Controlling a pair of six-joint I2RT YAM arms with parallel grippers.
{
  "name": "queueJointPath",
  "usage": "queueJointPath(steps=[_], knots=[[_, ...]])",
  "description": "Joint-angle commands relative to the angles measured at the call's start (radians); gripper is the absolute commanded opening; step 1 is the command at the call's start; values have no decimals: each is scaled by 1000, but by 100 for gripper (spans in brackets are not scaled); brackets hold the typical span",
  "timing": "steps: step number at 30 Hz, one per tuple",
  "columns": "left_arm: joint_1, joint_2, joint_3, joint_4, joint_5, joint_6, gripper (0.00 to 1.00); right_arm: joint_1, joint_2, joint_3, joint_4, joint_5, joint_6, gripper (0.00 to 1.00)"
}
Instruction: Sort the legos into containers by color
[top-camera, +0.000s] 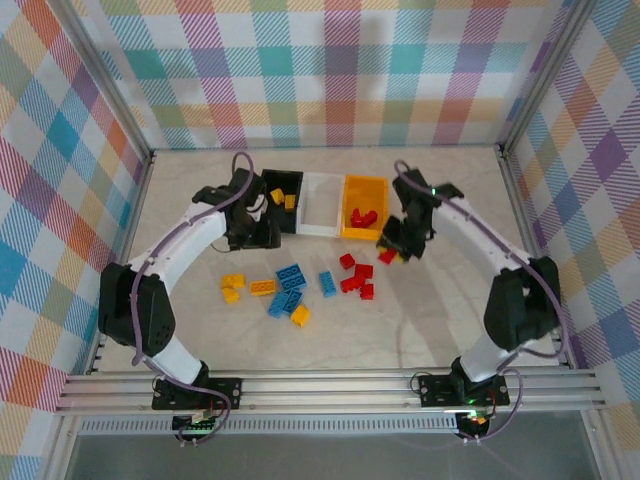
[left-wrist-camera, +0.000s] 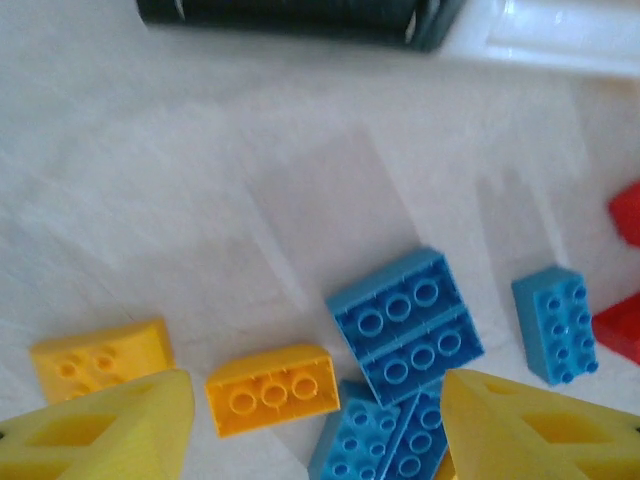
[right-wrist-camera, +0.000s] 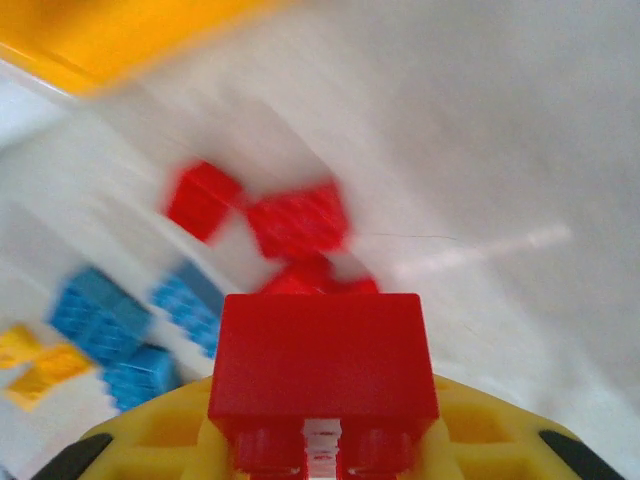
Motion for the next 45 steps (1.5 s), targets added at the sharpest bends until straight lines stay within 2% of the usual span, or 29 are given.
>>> queueJointPath(steps=[1, 6, 10, 15, 19, 22, 30, 36, 41, 45], knots=[[-1, -49, -67, 4, 2, -57, 70, -28, 172, 187, -66, 4, -109, 29], [8, -79, -121, -43, -45, -80, 79, -48, 430, 486, -98, -7, -162, 30], [59, -91, -149, -74, -55, -100, 80, -56, 557, 636, -112, -19, -184, 34], [159, -113, -188, -86, -56, -137, 81, -57, 609, 731, -123, -47, -212, 55], [186, -75, -204, -76, -67, -120, 82, -43, 536, 664, -103, -52, -226, 62], [201, -35, -217, -46, -72, -103, 82, -5, 426, 549, -75, -33, -250, 65], [223, 91, -201, 22, -84, -69, 83, 166, 214, 285, -59, -36, -309, 76], [230, 155, -204, 76, -88, -47, 83, 258, 185, 185, -33, -72, -306, 76], [230, 213, -203, 98, -99, -43, 83, 303, 191, 166, -30, -78, -299, 77], [229, 236, -224, 109, -103, -41, 78, 329, 231, 173, -71, -74, -300, 77]])
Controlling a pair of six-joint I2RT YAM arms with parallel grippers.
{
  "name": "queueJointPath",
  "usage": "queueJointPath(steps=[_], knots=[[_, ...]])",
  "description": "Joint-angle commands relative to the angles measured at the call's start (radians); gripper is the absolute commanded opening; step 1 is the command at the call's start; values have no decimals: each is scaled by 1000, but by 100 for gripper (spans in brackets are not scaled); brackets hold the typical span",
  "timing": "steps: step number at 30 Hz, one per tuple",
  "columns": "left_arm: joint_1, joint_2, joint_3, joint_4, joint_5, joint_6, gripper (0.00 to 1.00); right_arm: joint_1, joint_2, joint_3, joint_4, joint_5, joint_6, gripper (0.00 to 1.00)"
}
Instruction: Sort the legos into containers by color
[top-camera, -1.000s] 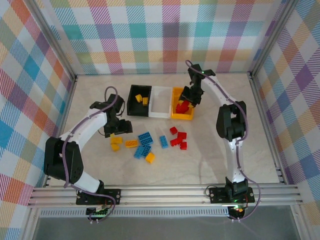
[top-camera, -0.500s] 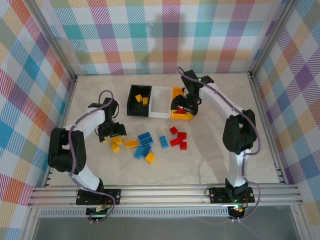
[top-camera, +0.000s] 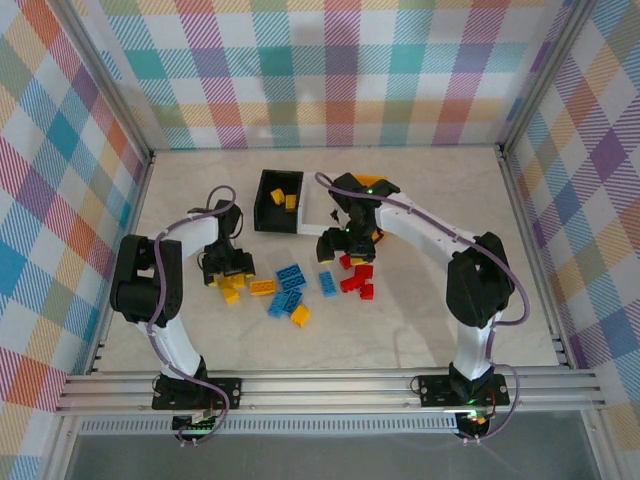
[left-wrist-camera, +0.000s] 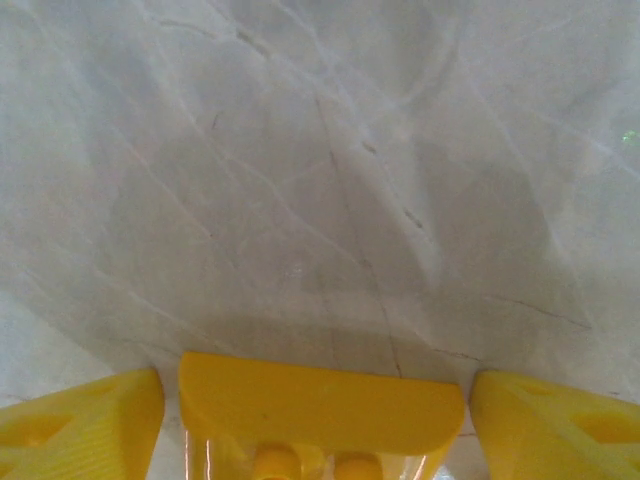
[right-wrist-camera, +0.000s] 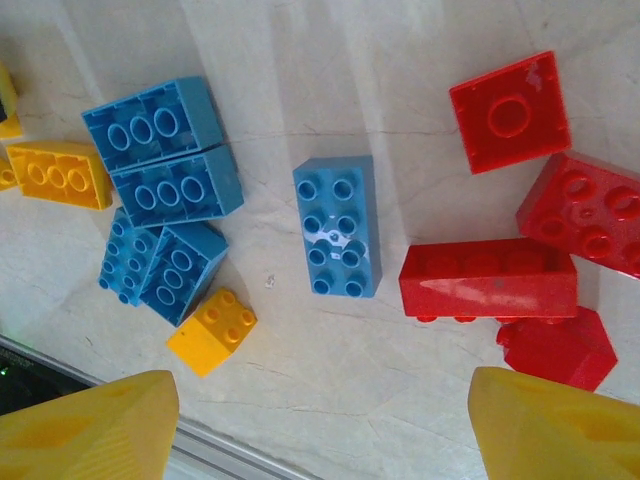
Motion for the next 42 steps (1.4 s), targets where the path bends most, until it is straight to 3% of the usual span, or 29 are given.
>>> queueJointPath(steps=[1, 4, 8, 15, 29, 32, 38, 42], knots=[[11, 33, -30, 24, -24, 10, 76, 23, 50, 11, -62, 2, 3, 77], [11, 25, -38, 24, -15, 6, 64, 27, 95, 18, -117, 0, 42, 77], [10, 4, -20, -2, -18, 12, 61, 47, 120, 4, -85, -26, 39, 77], [15, -62, 67, -80, -26, 32, 55, 84, 212, 81, -66, 23, -97, 75], [31, -28, 426, -200, 9, 22, 54, 118, 353, 146, -51, 78, -157, 67], [30, 30, 526, -201, 38, 1, 54, 120, 369, 146, -52, 108, -160, 61], [6, 157, 708, -199, 77, -36, 54, 120, 365, 138, -51, 158, -161, 35], [-33, 235, 807, -198, 84, -50, 54, 120, 328, 135, -58, 172, -166, 26]])
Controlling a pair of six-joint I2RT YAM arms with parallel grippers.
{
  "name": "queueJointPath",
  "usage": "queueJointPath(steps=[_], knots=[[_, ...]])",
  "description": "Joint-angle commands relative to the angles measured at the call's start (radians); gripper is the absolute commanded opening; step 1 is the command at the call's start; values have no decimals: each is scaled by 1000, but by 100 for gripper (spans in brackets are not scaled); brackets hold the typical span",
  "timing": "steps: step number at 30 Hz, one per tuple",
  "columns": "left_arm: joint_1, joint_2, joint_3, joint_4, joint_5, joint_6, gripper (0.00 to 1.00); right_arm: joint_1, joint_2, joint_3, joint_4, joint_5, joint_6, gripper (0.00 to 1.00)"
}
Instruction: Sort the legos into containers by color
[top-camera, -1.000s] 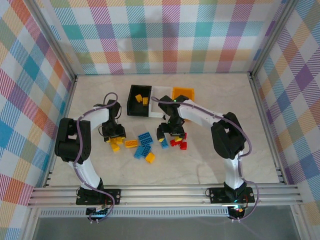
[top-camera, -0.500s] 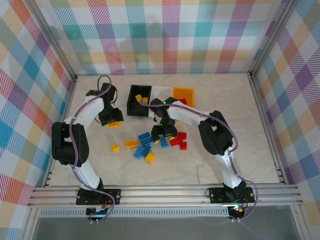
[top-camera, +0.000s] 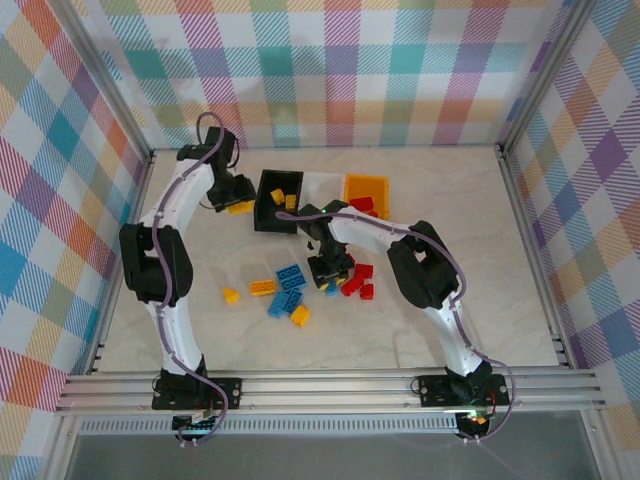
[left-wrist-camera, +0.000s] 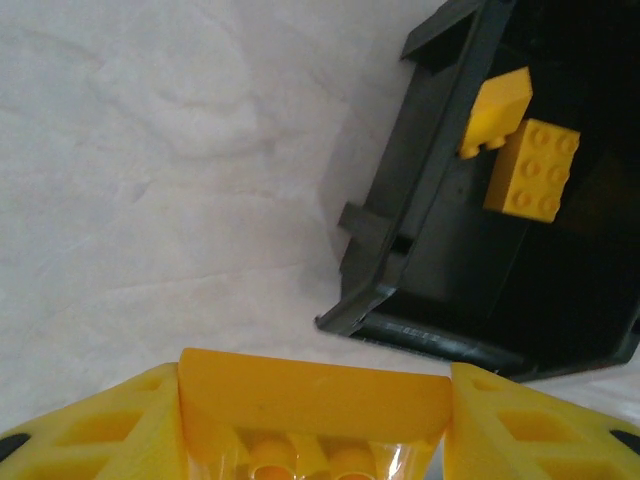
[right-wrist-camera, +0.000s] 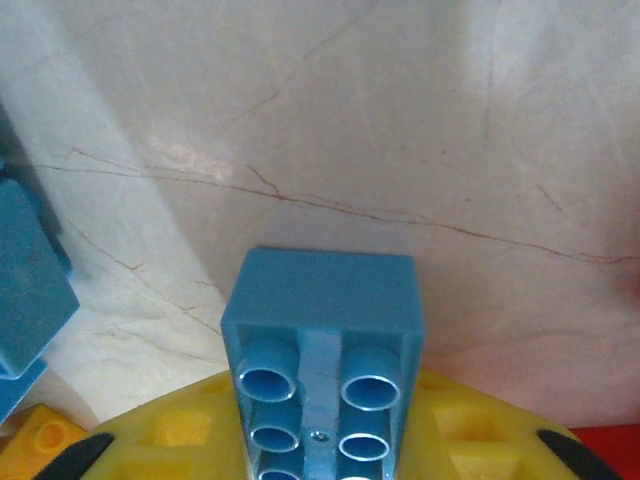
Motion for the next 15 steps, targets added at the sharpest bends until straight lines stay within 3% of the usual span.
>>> queueJointPath(steps=[1, 8, 15], knots=[[-43, 59, 90, -26, 30, -29, 54, 6, -40, -11, -8, 38, -7, 25], [-97, 245, 301, -45, 32, -50, 54, -27, -171, 2, -41, 26, 20, 23], [-103, 431, 540, -135, 8, -45, 60, -122, -165, 210, -99, -41, 35, 23]])
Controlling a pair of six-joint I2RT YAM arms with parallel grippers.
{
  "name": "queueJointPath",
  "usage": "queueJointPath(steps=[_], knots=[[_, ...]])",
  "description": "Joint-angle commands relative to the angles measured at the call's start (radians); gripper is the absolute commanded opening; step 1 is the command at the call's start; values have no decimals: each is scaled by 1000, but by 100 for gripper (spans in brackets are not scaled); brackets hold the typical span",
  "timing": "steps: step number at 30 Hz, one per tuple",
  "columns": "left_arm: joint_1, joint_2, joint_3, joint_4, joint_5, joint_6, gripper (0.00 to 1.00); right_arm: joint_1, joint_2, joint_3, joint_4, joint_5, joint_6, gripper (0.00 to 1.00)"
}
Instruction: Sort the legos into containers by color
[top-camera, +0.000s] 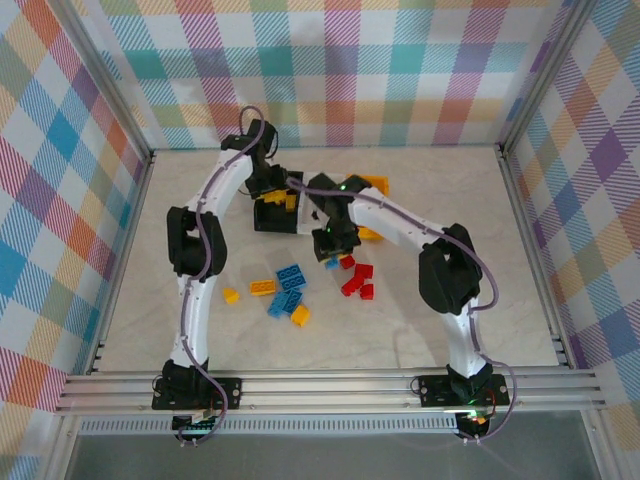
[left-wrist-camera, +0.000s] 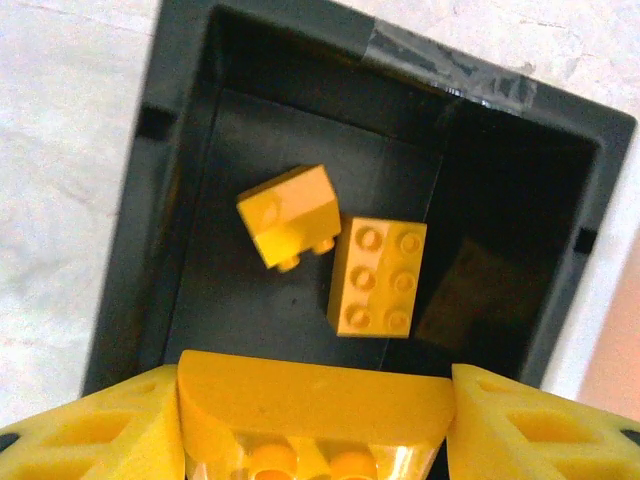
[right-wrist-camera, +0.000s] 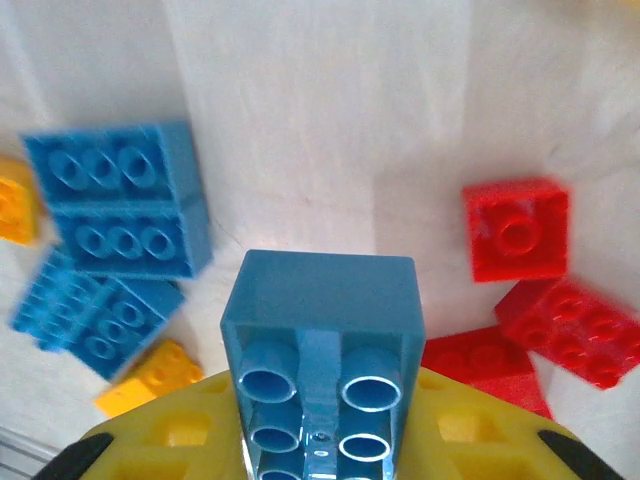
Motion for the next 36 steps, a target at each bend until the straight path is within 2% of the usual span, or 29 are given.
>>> queueJointPath(steps=[1, 5, 10, 11, 14, 24, 25, 27, 29, 31, 36], knots=[[5, 61, 111, -92, -11, -5, 61, -57, 8, 121, -56, -55, 23, 23], [7, 72, 136, -94, 1, -13, 72, -121, 107, 310, -81, -123, 46, 24], [8, -10, 94, -112, 3, -3, 98, -184, 311, 630, -135, -172, 71, 24], [8, -42, 66, -110, -1, 2, 100, -193, 347, 676, -139, -179, 77, 24], [8, -170, -66, -89, -16, 19, 100, -219, 418, 741, -116, -200, 102, 24], [8, -664, -633, -42, -42, 9, 100, -222, 447, 673, 69, -236, 131, 27], [8, -705, -693, -40, -39, 7, 100, -221, 449, 673, 79, -236, 135, 29], [8, -777, -809, -37, -51, -4, 100, -219, 456, 675, 98, -242, 148, 45], [10, -835, -913, -30, -65, -11, 100, -219, 458, 675, 108, -244, 161, 54], [11, -876, -1002, -38, -80, -20, 100, -218, 452, 676, 114, -246, 169, 59], [17, -947, -1171, -39, -116, -48, 100, -207, 398, 668, 95, -241, 156, 61]])
